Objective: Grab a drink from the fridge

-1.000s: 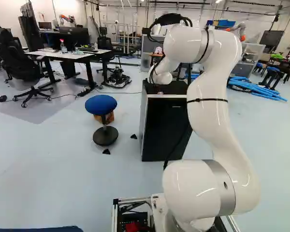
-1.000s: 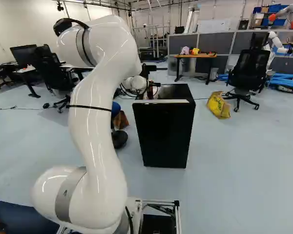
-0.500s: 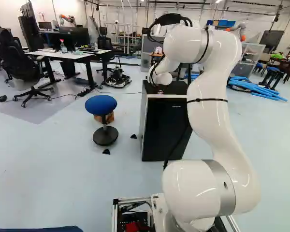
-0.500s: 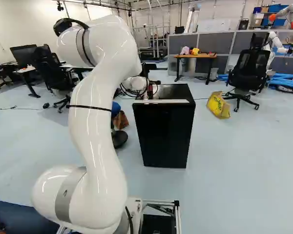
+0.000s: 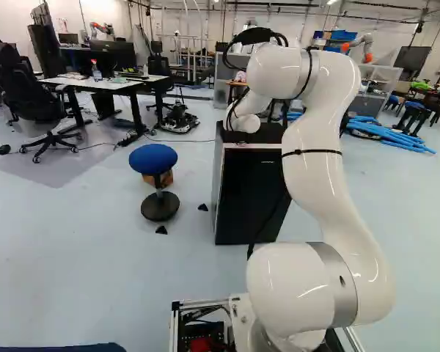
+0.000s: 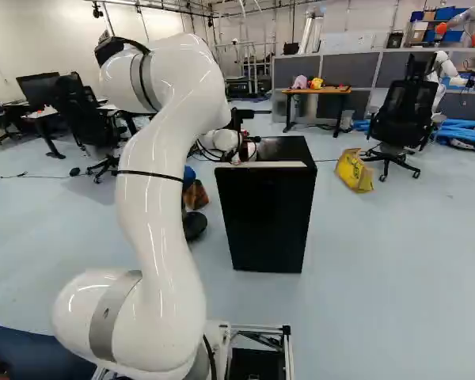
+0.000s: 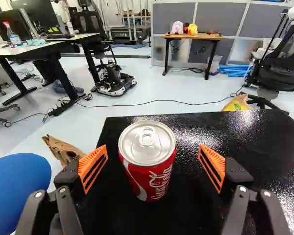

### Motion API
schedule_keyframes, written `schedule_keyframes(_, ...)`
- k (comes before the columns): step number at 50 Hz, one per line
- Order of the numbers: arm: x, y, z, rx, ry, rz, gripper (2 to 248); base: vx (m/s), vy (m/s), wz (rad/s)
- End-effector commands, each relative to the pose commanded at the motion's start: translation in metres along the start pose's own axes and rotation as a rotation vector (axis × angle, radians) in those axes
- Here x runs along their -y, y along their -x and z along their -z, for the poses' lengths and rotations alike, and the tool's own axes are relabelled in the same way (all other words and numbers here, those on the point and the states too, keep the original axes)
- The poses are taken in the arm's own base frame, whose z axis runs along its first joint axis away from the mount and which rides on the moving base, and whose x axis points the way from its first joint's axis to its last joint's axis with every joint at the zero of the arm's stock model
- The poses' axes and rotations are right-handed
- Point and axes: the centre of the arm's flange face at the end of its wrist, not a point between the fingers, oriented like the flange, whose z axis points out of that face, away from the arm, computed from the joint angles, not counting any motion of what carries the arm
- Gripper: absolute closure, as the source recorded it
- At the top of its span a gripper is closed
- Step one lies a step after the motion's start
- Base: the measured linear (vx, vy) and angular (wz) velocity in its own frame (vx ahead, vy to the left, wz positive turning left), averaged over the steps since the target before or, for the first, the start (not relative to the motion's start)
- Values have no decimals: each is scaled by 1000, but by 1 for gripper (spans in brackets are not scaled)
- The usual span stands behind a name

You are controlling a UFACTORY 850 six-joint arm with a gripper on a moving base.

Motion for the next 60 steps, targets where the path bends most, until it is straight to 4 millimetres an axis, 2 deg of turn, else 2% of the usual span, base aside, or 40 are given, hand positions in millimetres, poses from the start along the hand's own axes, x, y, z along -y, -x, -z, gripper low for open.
schedule_keyframes(33, 0, -3, 0, -32, 0, 0, 3, 0, 0, 0)
schedule_keyframes(34, 0, -3, 0, -32, 0, 0, 35, 0, 0, 0)
schedule_keyframes(38, 0, -3, 0, -32, 0, 0, 35, 0, 0, 0)
schedule_keyframes(39, 0, -3, 0, -32, 0, 0, 74, 0, 0, 0)
schedule_keyframes(43, 0, -3, 0, -32, 0, 0, 74, 0, 0, 0)
schedule_keyframes(44, 0, -3, 0, -32, 0, 0, 112, 0, 0, 0)
schedule_keyframes(48, 0, -3, 0, -32, 0, 0, 112, 0, 0, 0)
schedule_keyframes(49, 0, -3, 0, -32, 0, 0, 149, 0, 0, 0)
schedule_keyframes(60, 0, -5, 1, -36, 0, 0, 152, 0, 0, 0)
